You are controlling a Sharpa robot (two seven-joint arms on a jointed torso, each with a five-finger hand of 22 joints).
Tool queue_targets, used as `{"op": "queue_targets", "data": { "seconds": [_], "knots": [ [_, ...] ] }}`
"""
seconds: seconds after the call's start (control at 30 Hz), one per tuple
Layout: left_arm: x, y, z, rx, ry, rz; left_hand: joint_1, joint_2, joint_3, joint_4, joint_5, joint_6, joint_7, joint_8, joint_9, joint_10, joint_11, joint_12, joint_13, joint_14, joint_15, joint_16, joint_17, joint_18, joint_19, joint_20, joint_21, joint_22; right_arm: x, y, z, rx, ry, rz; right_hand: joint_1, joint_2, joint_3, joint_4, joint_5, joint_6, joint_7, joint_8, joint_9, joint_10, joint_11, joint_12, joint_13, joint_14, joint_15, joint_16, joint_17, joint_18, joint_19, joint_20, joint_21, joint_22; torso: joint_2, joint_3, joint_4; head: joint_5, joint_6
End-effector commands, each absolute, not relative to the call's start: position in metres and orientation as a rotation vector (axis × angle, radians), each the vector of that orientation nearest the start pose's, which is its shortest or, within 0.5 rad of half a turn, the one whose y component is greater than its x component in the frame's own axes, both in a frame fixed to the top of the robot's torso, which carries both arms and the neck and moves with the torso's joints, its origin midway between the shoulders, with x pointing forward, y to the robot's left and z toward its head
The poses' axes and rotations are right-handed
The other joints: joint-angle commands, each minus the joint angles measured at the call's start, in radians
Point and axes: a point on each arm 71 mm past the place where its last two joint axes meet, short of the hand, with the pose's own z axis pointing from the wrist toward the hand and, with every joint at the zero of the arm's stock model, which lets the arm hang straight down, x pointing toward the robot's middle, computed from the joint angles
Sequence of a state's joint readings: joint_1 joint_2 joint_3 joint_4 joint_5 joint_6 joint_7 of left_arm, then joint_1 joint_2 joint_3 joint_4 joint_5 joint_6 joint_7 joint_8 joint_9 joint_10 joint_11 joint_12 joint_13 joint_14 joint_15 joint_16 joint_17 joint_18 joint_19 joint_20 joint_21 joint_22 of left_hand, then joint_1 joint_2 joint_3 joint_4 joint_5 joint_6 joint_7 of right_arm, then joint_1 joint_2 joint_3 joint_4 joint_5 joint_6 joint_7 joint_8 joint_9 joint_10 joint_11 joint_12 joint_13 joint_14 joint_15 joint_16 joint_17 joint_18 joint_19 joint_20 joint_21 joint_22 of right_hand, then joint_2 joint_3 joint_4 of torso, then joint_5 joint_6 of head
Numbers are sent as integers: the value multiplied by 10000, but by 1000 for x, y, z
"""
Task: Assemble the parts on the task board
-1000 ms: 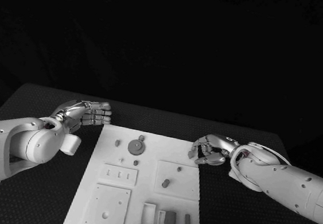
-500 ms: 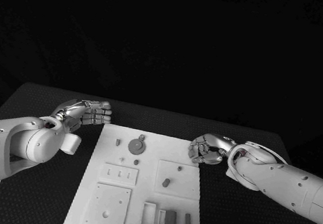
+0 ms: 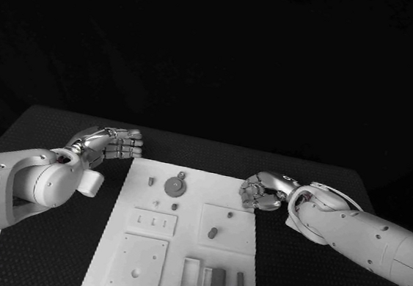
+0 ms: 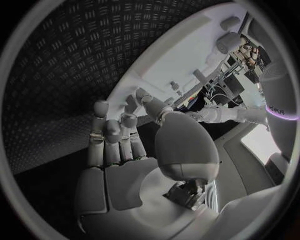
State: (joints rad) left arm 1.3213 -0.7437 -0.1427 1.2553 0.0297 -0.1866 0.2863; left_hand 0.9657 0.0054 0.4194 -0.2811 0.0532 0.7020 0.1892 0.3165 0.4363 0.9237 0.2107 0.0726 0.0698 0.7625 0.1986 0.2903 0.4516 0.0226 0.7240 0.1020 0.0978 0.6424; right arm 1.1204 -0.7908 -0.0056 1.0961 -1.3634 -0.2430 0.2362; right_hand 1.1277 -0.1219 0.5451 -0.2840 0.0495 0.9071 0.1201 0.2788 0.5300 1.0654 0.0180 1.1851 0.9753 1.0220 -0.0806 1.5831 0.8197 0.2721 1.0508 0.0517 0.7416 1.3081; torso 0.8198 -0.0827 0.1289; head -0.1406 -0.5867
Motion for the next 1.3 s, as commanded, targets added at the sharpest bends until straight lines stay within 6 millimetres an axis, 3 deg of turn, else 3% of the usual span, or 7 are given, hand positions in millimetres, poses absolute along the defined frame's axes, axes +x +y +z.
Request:
{"op": "queue_targets", "data": {
  "seconds": [0.03, 0.37, 0.57, 0.97, 1.1, 1.2, 1.3],
  "knots": [
    [544, 236, -172, -11117, 14991, -14488, -17, -36, -5, -23, 8, 75, 321, -45, -12, 17, 66, -50, -7, 25, 72, -45, -9, 194, 49, 31, -49, 11, 527, -297, -243, -1170, 17550, 6136, -21, 110, -20, -19, -1, 158, 108, 53, 22, 62, 12, 66, 11, 83, -21, 61, 8, -103, 33, -44, 61, 197, -7, 5, 6, 16, -23],
    [544, 235, -172, -11120, 15006, -14496, -19, -32, -6, -22, 8, 75, 322, -46, -12, 18, 66, -49, -6, 25, 72, -46, -9, 194, 49, 31, -51, 12, 528, -299, -244, -1169, 17566, 6027, -29, 148, -27, -22, -1, 199, 91, 65, 30, 84, -5, 76, 12, 102, -39, 71, 6, -103, 51, -52, 76, 197, 5, 7, -28, 33, -21],
    [544, 236, -172, -11133, 15011, -14477, -18, -31, -6, -22, 8, 75, 323, -46, -13, 18, 66, -49, -6, 25, 72, -46, -10, 194, 50, 31, -51, 12, 528, -300, -244, -1152, 17559, 5995, -33, 169, -27, -22, -2, 213, 85, 68, 32, 91, -11, 78, 11, 109, -46, 75, 5, -104, 57, -56, 81, 197, -3, 0, -9, 5, -31],
    [544, 236, -172, -11126, 15014, -14494, -16, -28, -5, -23, 9, 76, 321, -47, -13, 18, 65, -49, -6, 25, 72, -47, -11, 195, 49, 31, -54, 13, 528, -301, -245, -1114, 17559, 5963, -60, 19, -65, -24, -1, 20, 141, -72, -19, 95, 36, 62, -1, 111, -21, 63, -11, -103, 52, -66, 80, 185, -2, -5, -12, -2, -25],
    [544, 236, -172, -11126, 15004, -14489, -13, -20, -3, -22, 9, 82, 315, -45, -12, 22, 64, -47, -6, 26, 72, -47, -11, 195, 50, 31, -54, 14, 527, -301, -246, -1240, 17590, 5922, -44, 143, -26, -7, -1, 90, 135, -41, -3, 103, 35, 66, -1, 120, -9, 69, -13, -103, 63, -68, 84, 183, -5, -6, -9, -20, -22],
    [544, 236, -172, -11126, 14998, -14485, -14, -3, 0, -17, 9, 94, 302, -39, -10, 32, 60, -42, -3, 29, 71, -46, -12, 196, 53, 32, -55, 16, 526, -300, -246, -1335, 17612, 5946, 20, 555, 59, -7, 0, 331, 58, 77, 56, 248, -36, 190, 50, 223, -61, 177, 24, -103, 184, -109, 171, 206, -7, -9, -4, -18, -27],
    [544, 236, -172, -11127, 14997, -14485, -18, 13, 2, -11, 8, 105, 291, -34, -8, 43, 56, -38, -1, 30, 71, -46, -12, 195, 55, 32, -56, 17, 526, -298, -246, -1362, 17543, 5988, 34, 789, 94, -27, 0, 572, -22, 195, 115, 296, -110, 240, 78, 265, -121, 233, 47, -103, 213, -136, 220, 215, -4, -11, -6, -24, -30]
  ]
}}
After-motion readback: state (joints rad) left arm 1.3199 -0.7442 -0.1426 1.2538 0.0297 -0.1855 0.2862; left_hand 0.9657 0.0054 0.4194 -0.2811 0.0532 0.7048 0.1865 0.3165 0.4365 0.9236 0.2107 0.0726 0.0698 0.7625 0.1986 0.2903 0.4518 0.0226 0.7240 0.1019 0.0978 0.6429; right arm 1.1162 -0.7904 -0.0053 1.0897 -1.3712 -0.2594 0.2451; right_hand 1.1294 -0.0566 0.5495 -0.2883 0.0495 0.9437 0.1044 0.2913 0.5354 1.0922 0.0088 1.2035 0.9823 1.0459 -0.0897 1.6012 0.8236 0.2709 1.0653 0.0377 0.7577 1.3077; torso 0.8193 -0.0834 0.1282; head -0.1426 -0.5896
